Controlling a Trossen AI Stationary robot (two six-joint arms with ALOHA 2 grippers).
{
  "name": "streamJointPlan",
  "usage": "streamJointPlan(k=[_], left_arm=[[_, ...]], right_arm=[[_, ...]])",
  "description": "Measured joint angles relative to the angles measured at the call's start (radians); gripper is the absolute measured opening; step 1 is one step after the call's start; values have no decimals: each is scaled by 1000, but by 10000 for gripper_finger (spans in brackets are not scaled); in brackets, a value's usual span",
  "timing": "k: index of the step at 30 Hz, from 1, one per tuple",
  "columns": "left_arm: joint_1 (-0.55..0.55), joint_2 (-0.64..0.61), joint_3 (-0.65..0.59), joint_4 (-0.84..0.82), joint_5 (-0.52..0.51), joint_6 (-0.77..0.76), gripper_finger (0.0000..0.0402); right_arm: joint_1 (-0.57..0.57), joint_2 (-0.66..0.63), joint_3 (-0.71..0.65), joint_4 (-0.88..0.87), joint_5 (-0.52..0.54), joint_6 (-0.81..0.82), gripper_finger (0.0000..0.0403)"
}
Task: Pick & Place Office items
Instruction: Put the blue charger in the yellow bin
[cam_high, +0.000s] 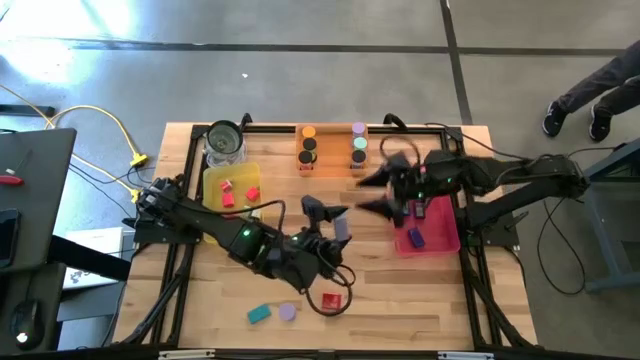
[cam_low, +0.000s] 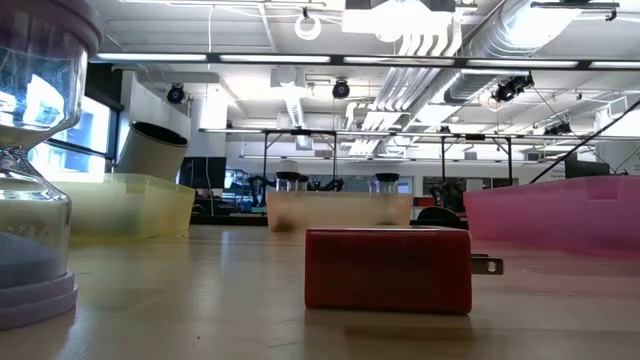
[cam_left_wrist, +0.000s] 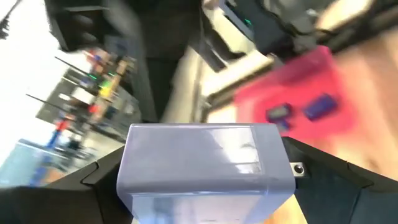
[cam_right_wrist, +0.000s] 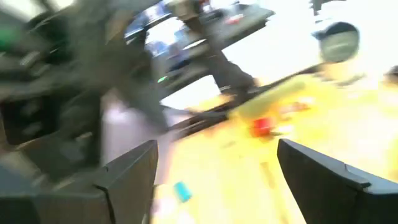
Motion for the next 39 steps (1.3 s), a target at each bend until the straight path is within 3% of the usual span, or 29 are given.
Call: streamJointPlan(k=[5,8,15,19,25,33,39], left_arm=[[22,-41,0,-373,126,-366,332],[67,-80,0,-601,262,-567,332],[208,-151,0,-1014,551,-845,332],[315,-204,-21,-1004,728,-824,332],[476,-294,-130,-999,813,-829,332],[670,-437,-483,-995,929,-906,332],[729,-519,-740,-839,1029,-908,332]], right_arm=[[5,-50,1,-146,166,1,317],[23,-59,0,-197,204,1,319],[43,-60,0,-214,229,0,317],[42,-60,0,-232,234,2,317],[48,-60,0,-279,228,29,317],[98,-60,0,-306,235,55,316],[117,-60,0,-305,235,55,316]])
